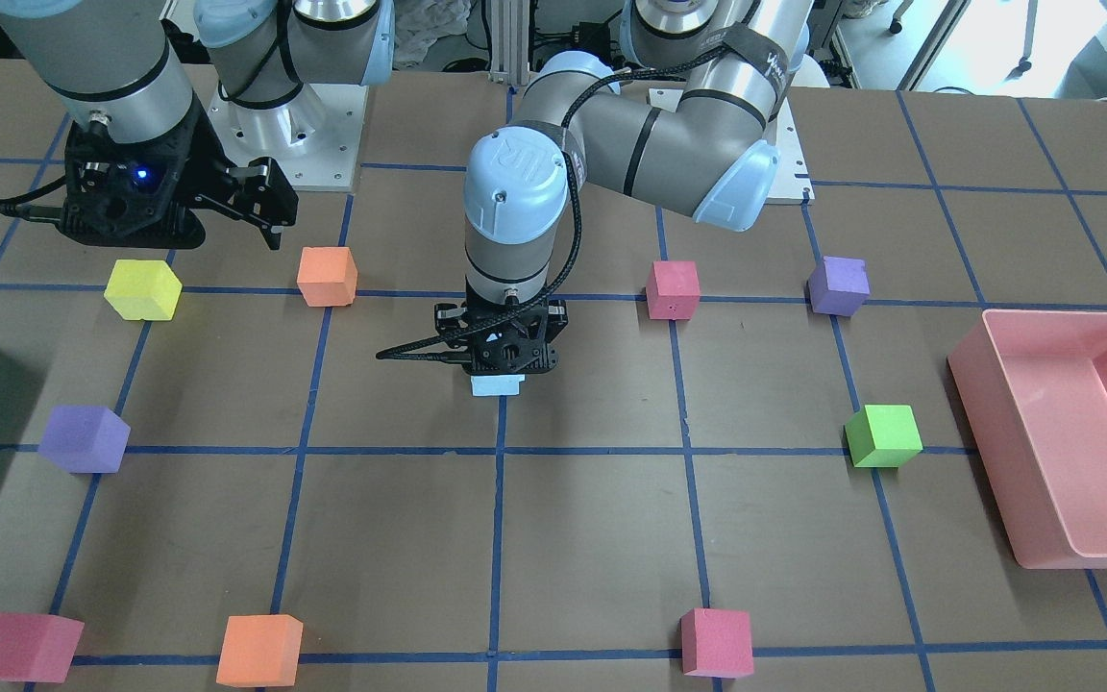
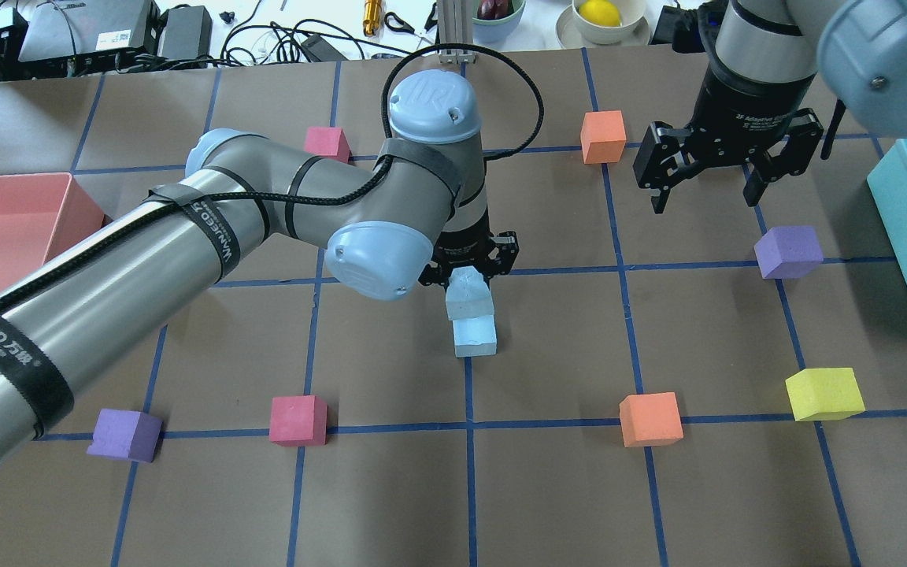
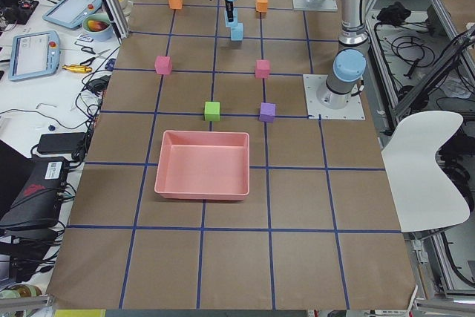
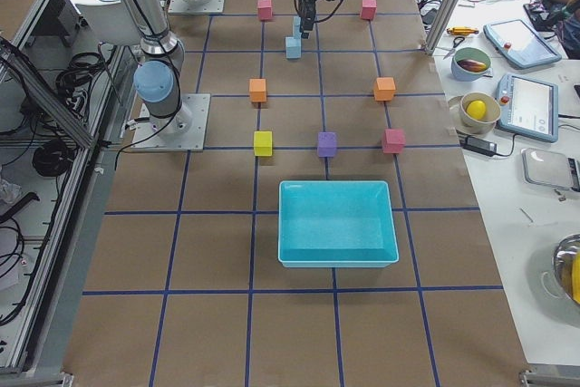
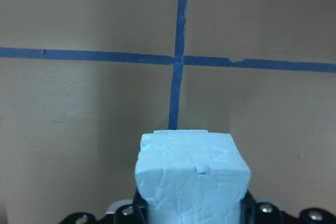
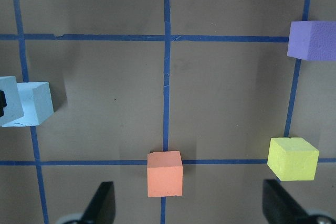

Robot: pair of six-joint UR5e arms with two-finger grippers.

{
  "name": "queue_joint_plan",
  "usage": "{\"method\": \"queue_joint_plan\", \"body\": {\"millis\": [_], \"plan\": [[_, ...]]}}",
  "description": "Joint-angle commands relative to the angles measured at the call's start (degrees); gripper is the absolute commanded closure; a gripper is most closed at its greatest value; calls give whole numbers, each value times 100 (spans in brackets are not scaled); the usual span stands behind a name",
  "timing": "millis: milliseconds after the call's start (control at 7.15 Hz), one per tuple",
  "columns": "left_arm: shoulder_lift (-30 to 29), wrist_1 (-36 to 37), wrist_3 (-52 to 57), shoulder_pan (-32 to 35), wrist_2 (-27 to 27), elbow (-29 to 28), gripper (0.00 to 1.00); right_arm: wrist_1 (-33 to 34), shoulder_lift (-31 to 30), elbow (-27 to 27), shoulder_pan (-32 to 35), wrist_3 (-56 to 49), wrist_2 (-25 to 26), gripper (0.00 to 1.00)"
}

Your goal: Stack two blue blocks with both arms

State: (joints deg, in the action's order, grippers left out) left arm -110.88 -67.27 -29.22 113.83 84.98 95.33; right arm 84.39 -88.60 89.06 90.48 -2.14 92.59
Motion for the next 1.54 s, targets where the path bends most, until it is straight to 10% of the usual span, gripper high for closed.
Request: {"method": "queue_joint_plan", "body": {"millis": [0,559,839,1118,1398], "plan": [[-21,-49,-145,60,0,29,100,217,-34,6,49,-269,-13,0],[-64,12,-154,104,-17,231,92,271,-8,6,58,-104,-13,0],[-91,30,-154,131,-8,258,63,271,10,6,58,-85,-101,0],[-74,47,-154,148,36,249,0,280,10,6,58,-85,-101,0],[206,74,-41,96,-25,135,0,280,10,15,58,11,-101,0]]}}
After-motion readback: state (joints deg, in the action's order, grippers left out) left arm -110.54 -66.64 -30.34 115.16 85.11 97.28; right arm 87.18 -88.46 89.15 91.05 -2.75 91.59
